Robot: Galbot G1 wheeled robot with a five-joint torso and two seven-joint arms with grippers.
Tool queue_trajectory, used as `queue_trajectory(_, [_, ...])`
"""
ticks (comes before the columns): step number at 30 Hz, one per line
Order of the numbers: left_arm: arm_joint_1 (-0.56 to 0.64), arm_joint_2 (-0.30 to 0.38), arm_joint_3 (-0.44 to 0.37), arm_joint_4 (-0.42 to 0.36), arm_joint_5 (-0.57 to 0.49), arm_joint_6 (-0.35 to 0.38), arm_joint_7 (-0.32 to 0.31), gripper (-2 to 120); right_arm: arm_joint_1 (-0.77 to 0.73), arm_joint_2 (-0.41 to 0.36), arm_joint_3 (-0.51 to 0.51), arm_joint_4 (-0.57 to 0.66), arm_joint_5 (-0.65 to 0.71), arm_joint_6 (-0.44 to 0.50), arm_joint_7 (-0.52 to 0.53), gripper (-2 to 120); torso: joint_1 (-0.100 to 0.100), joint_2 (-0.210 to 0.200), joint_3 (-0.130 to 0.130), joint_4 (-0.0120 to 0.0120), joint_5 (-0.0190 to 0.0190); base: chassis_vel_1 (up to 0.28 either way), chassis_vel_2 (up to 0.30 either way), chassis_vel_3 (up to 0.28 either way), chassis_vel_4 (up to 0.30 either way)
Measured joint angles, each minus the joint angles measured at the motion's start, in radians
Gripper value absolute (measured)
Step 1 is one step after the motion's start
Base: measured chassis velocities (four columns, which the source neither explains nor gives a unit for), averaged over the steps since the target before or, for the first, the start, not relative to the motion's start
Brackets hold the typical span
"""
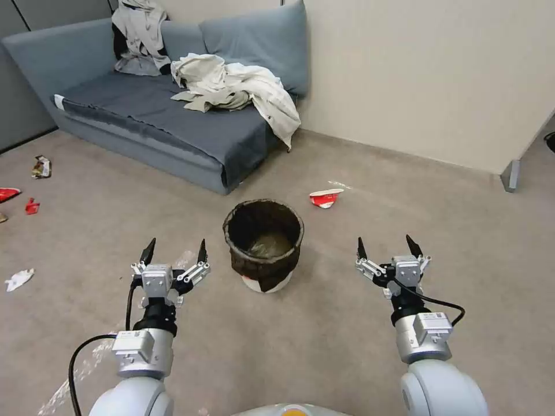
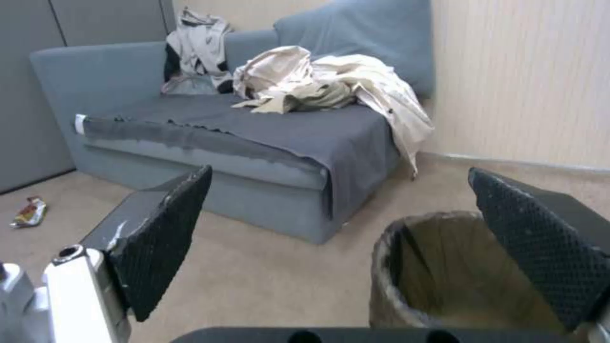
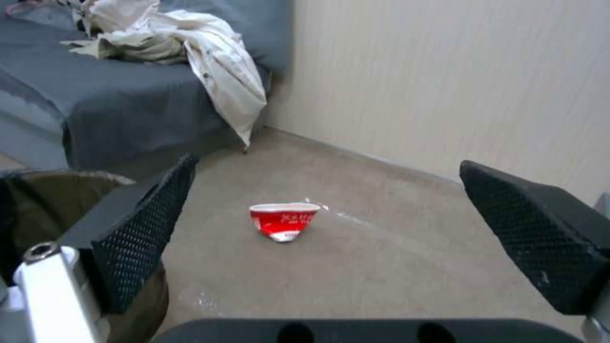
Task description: Pick up the trash can from the floor.
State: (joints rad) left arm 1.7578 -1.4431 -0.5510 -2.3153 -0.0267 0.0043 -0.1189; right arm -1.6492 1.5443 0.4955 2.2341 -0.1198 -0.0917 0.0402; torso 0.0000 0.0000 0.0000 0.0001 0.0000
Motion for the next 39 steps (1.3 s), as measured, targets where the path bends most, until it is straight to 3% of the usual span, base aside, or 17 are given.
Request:
queue_trajectory(9, [-0.002, 0.002, 0.0, 0.003, -0.011, 0.002, 0.0, 100, 0.0, 0.0, -0.001, 0.0, 0.0, 0.001, -0.002, 100, 0.0, 0.0, 0.0, -0.0001, -0.0002, -0.118, 0.13, 0.123, -0.122])
queue_trajectory(13, [-0.021, 0.007, -0.001, 0.011, -0.033, 0.041, 0.021, 100, 0.001, 0.0, -0.006, -0.004, 0.006, 0.009, -0.001, 100, 0.0, 0.0, 0.0, 0.0001, 0.0, -0.091, 0.099, 0.088, -0.089])
queue_trajectory(19, [-0.165, 0.036, 0.017, 0.057, -0.097, 0.215, 0.062, 100, 0.012, -0.004, -0.006, -0.014, 0.016, 0.025, 0.003, 100, 0.0, 0.0, 0.0, 0.0, 0.0, -0.012, 0.02, 0.017, -0.006])
queue_trajectory(21, [-0.191, 0.038, 0.022, 0.068, -0.109, 0.239, 0.063, 100, 0.017, -0.005, -0.005, -0.015, 0.018, 0.024, 0.004, 100, 0.0, 0.0, 0.0, -0.0001, -0.0003, 0.0, 0.0, 0.0, 0.0])
queue_trajectory(23, [-0.295, 0.053, 0.045, 0.11, -0.158, 0.346, 0.058, 100, 0.03, -0.005, -0.003, -0.015, 0.023, 0.011, 0.004, 100, 0.0, 0.0, 0.0, -0.0002, -0.0001, 0.0, 0.0, 0.0, 0.0])
queue_trajectory(25, [-0.309, 0.056, 0.049, 0.117, -0.166, 0.361, 0.057, 100, 0.031, -0.005, -0.003, -0.015, 0.024, 0.01, 0.004, 100, 0.0, 0.0, 0.0, -0.0002, 0.0001, 0.0, 0.0, 0.0, 0.0])
queue_trajectory(31, [-0.405, 0.081, 0.083, 0.193, -0.246, 0.495, 0.043, 100, 0.036, -0.007, -0.003, -0.018, 0.024, 0.001, 0.005, 100, 0.0, 0.0, 0.0, -0.0002, 0.0, 0.0, 0.0, 0.0, 0.0])
queue_trajectory(39, [-0.421, 0.077, 0.11, 0.243, -0.265, 0.569, 0.002, 100, 0.048, -0.013, -0.011, -0.033, 0.024, -0.003, 0.005, 100, 0.0, 0.0, 0.0, 0.0, 0.0, 0.0, 0.0, 0.0, 0.0])
